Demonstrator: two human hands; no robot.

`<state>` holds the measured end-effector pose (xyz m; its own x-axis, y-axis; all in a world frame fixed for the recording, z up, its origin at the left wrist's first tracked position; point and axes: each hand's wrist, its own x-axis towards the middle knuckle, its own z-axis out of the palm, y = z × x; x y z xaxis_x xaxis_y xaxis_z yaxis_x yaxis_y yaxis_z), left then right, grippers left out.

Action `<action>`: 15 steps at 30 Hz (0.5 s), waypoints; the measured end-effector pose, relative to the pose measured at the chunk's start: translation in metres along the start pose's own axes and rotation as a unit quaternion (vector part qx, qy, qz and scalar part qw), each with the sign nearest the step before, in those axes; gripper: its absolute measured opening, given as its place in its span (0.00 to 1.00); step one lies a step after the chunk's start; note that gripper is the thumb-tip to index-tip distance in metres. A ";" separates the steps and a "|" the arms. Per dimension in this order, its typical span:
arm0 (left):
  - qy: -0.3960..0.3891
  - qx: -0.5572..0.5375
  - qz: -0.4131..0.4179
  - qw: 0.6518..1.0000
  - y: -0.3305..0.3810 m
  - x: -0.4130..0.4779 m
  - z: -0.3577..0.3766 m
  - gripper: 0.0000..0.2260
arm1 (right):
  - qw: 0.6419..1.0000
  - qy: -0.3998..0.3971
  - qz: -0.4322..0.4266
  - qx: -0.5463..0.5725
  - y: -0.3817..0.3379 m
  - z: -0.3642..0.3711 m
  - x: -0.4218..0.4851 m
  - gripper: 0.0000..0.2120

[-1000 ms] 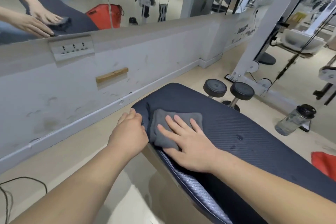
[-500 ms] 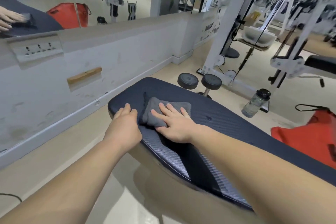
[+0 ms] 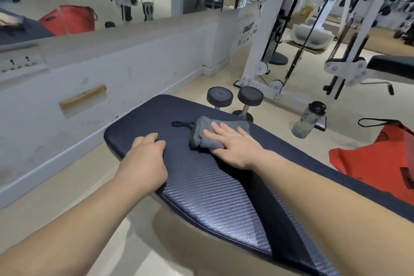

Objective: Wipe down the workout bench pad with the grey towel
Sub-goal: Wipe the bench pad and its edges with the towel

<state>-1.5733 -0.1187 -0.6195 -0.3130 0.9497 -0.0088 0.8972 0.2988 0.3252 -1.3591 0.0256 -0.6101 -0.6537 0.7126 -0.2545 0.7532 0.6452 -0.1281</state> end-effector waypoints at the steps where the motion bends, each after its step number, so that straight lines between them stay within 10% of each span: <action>1: 0.001 0.003 0.011 1.000 0.004 0.000 0.002 0.18 | 0.999 0.003 0.046 0.008 0.015 -0.005 0.007 0.29; 6: -0.006 0.007 0.046 0.999 0.023 -0.002 0.001 0.14 | 0.992 0.009 0.128 0.006 0.027 0.004 0.006 0.31; 15: -0.020 -0.031 0.071 0.997 0.053 -0.019 -0.010 0.11 | 0.987 -0.098 -0.124 -0.030 -0.026 0.015 -0.112 0.31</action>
<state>-1.5229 -0.1215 -0.5923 -0.1710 0.9853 0.0039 0.9102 0.1565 0.3835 -1.3044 -0.0748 -0.5925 -0.7867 0.4667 -0.4041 0.5617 0.8127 -0.1550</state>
